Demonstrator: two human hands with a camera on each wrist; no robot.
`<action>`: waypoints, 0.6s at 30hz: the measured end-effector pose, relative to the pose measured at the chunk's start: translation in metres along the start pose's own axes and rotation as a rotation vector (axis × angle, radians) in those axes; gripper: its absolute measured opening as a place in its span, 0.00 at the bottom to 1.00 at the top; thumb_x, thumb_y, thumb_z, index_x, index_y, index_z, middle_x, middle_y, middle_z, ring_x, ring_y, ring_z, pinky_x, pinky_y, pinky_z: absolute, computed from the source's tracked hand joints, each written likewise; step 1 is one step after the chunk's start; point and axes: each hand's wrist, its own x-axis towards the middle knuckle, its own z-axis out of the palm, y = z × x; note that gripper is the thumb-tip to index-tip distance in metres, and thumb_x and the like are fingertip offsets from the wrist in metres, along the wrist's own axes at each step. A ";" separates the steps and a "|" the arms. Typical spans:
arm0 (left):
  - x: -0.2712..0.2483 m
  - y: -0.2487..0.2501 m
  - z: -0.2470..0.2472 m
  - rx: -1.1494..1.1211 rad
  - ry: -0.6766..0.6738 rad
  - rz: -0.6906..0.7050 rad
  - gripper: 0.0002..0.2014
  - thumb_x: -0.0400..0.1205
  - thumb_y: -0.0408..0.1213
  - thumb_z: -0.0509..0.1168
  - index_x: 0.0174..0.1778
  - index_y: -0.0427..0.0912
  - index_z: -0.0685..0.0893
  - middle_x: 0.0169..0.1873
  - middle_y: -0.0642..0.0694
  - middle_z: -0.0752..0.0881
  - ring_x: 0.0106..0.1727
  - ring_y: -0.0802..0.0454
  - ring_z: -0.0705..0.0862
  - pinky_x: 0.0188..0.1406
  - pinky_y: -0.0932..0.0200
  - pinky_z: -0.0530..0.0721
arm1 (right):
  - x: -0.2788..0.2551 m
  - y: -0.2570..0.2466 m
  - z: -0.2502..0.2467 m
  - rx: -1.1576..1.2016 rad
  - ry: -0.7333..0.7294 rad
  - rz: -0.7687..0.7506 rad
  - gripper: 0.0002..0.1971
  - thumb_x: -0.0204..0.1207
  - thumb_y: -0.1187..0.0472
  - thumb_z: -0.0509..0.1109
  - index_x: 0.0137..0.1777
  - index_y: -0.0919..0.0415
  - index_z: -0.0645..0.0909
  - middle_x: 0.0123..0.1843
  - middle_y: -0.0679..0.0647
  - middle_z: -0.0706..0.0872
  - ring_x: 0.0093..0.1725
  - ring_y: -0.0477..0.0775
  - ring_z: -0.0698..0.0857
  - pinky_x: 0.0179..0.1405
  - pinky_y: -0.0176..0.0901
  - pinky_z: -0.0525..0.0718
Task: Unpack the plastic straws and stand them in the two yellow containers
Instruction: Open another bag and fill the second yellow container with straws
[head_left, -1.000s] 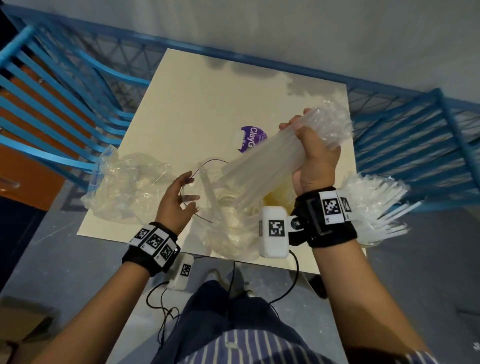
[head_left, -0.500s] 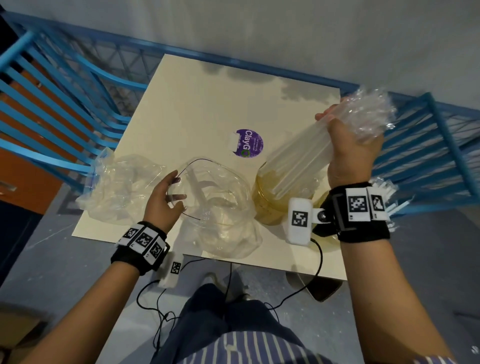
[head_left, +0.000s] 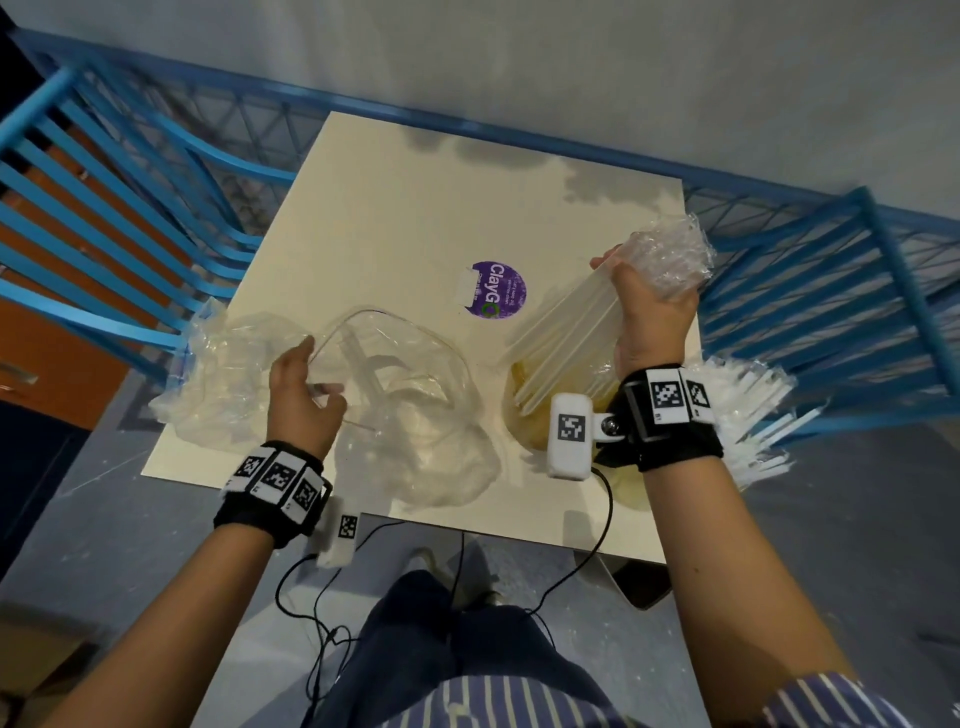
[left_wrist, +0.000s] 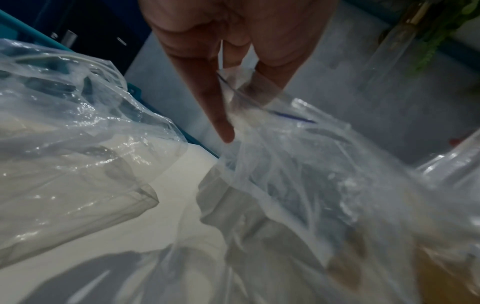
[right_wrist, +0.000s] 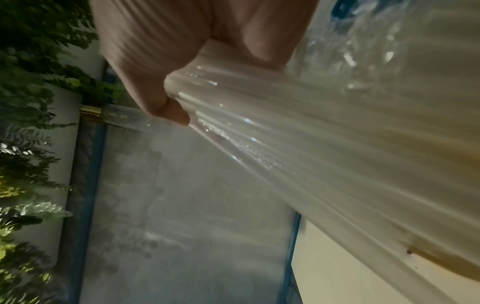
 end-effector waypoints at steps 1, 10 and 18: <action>0.003 0.001 -0.001 0.018 0.010 0.005 0.32 0.78 0.20 0.63 0.78 0.41 0.63 0.76 0.39 0.61 0.43 0.56 0.81 0.60 0.55 0.78 | -0.001 -0.001 0.000 0.003 -0.004 0.000 0.26 0.54 0.67 0.80 0.53 0.57 0.78 0.54 0.65 0.87 0.56 0.66 0.86 0.62 0.68 0.82; 0.014 0.062 0.023 0.157 -0.039 0.347 0.29 0.76 0.46 0.68 0.71 0.40 0.73 0.72 0.38 0.71 0.72 0.42 0.71 0.73 0.48 0.69 | -0.004 -0.003 -0.006 -0.054 -0.029 -0.008 0.23 0.57 0.67 0.77 0.55 0.62 0.80 0.54 0.67 0.87 0.55 0.66 0.86 0.62 0.66 0.83; -0.033 0.143 0.133 0.136 -0.512 0.365 0.34 0.67 0.50 0.77 0.65 0.49 0.70 0.55 0.51 0.74 0.36 0.61 0.75 0.39 0.63 0.73 | 0.000 -0.007 -0.014 -0.073 -0.005 -0.003 0.21 0.60 0.66 0.76 0.54 0.55 0.78 0.55 0.60 0.87 0.57 0.61 0.86 0.63 0.57 0.84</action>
